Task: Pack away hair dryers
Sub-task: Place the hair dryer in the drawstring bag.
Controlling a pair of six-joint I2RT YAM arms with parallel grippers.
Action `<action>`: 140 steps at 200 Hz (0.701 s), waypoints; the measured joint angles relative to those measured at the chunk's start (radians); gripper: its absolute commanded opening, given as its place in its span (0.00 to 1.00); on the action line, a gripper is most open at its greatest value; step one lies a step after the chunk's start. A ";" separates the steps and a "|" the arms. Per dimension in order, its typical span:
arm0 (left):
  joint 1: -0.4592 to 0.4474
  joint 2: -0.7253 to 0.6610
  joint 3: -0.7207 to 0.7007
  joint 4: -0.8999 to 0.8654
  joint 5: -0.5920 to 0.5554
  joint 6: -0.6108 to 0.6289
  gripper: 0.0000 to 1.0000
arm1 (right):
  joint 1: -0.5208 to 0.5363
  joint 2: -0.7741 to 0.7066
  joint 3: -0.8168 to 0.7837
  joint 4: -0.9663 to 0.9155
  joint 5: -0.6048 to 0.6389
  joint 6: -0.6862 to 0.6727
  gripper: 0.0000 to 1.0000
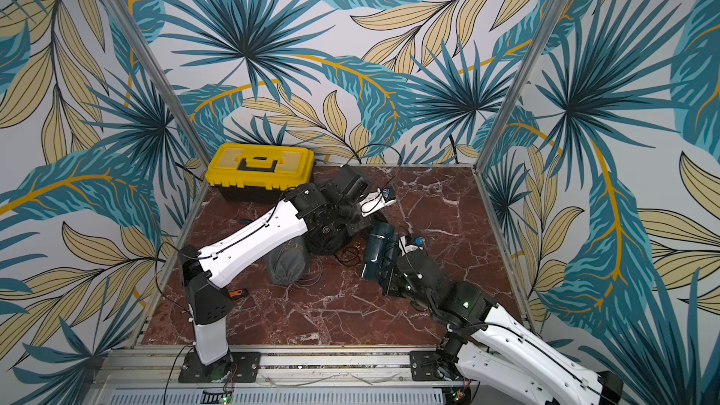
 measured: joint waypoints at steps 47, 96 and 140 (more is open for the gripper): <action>-0.020 0.001 0.000 -0.003 0.000 -0.001 0.00 | 0.000 0.081 0.001 0.018 -0.057 -0.011 0.00; -0.041 0.001 0.000 -0.003 0.026 -0.003 0.00 | 0.000 0.053 -0.021 0.065 -0.096 -0.029 0.00; -0.084 -0.021 -0.023 -0.003 0.096 -0.006 0.00 | 0.000 0.085 -0.029 0.110 -0.105 -0.029 0.00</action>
